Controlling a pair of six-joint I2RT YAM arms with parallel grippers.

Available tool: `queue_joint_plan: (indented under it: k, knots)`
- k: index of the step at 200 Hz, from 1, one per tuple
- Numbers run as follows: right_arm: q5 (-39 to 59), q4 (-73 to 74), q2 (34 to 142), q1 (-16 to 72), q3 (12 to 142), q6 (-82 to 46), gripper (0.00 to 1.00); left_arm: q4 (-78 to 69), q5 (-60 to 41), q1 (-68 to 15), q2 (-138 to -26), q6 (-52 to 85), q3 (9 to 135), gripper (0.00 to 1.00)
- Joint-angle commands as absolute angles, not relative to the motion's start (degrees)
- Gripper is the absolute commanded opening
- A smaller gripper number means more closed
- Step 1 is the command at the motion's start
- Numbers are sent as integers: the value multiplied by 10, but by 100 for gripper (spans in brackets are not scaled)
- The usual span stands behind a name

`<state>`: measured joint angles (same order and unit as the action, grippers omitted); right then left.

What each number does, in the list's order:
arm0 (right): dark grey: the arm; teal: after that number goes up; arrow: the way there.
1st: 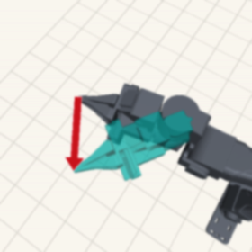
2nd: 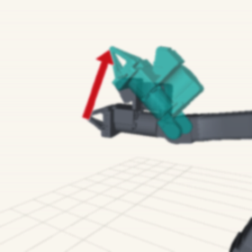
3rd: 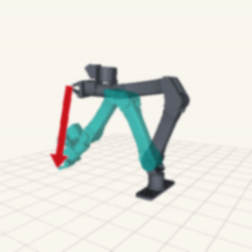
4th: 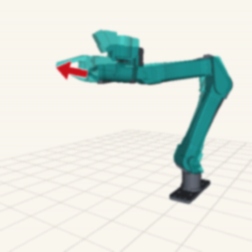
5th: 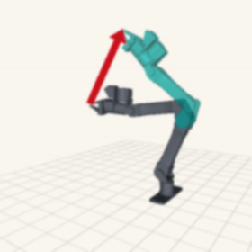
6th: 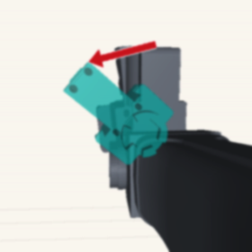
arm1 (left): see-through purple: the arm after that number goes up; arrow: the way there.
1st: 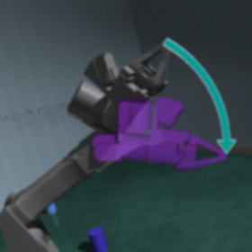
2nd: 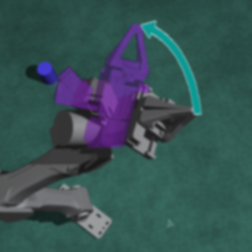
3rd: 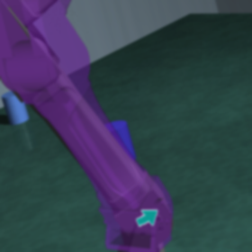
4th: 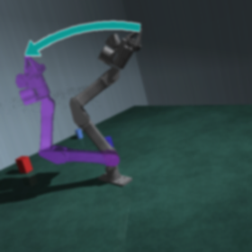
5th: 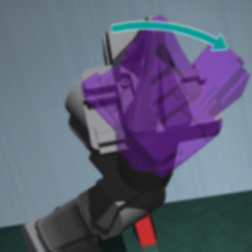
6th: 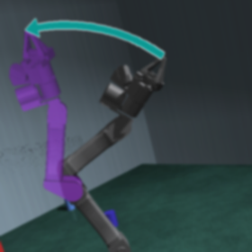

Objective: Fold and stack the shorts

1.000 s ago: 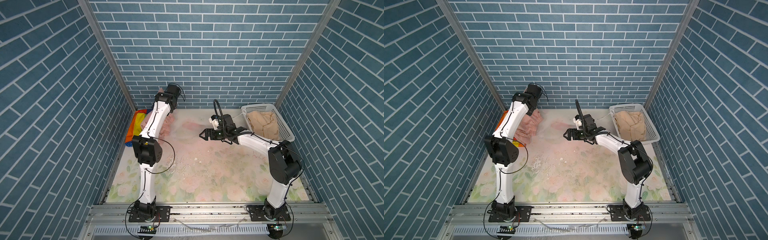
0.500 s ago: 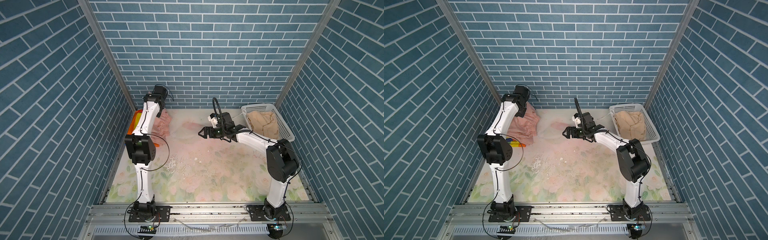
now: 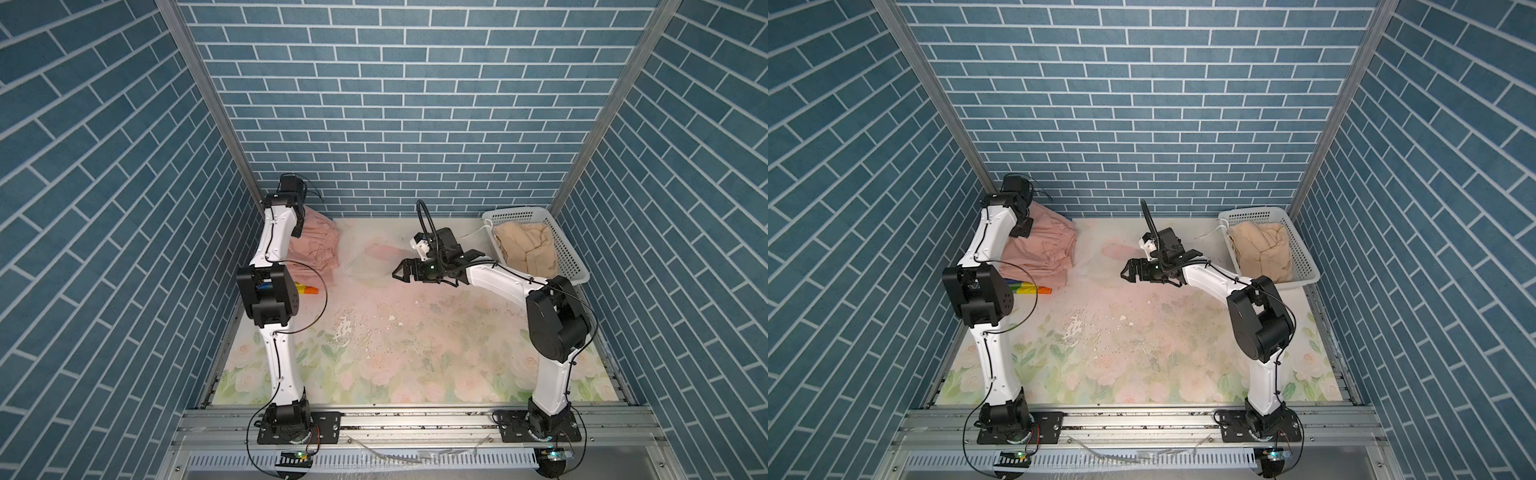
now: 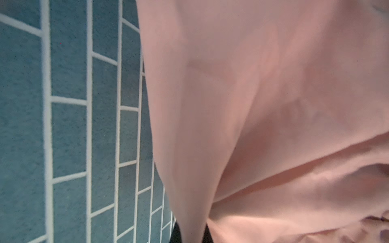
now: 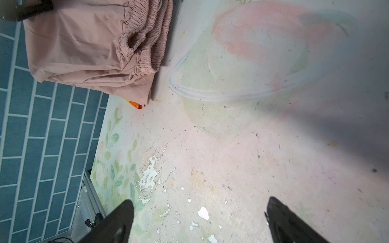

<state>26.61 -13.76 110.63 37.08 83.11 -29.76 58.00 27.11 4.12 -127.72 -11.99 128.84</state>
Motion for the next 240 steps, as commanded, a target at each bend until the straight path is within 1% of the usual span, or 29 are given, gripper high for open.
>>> queue_joint_plan:
  k: [1,29,55,57,67,70,77,81,85,93,111,114,117,144,165,207,222,240]
  knots:
    - [272,-162,1117,375,859,-302,98,570,278,43,-1250,-137,1287,0]
    - [272,-165,1125,379,867,-305,99,524,277,54,-1228,-145,1249,0]
    - [275,-174,1137,387,883,-308,99,534,293,80,-1265,-122,1265,0]
    - [275,-174,1137,387,883,-308,99,533,291,83,-1270,-121,1265,1]
    - [274,-176,1137,390,884,-308,98,538,279,96,-1291,-117,1276,17]
    - [274,-176,1137,391,885,-308,98,541,278,99,-1300,-116,1280,19]
    - [273,-176,1136,394,884,-308,98,554,276,105,-1318,-113,1297,19]
    - [273,-177,1136,394,884,-308,99,561,278,108,-1328,-111,1307,22]
    - [272,-178,1136,395,884,-308,99,567,280,110,-1336,-108,1316,30]
    - [272,-180,1134,397,883,-308,98,577,281,114,-1346,-99,1328,51]
    - [272,-180,1126,401,875,-308,98,577,276,117,-1337,-73,1321,86]
    - [270,-180,1125,401,874,-308,98,575,272,116,-1332,-68,1316,95]
    - [269,-179,1123,401,872,-308,98,572,269,116,-1326,-65,1311,99]
    - [262,-176,1105,402,856,-309,98,531,202,114,-1248,-33,1246,100]
    - [249,-192,1081,402,850,-296,99,481,161,91,-1167,-28,1190,100]
    - [160,-307,1015,384,889,-220,99,371,139,-8,-1033,-38,1083,100]
    - [121,-349,986,362,903,-202,99,323,135,-55,-994,-52,1042,100]
    - [72,-388,947,315,910,-186,98,272,137,-116,-956,-68,1004,100]
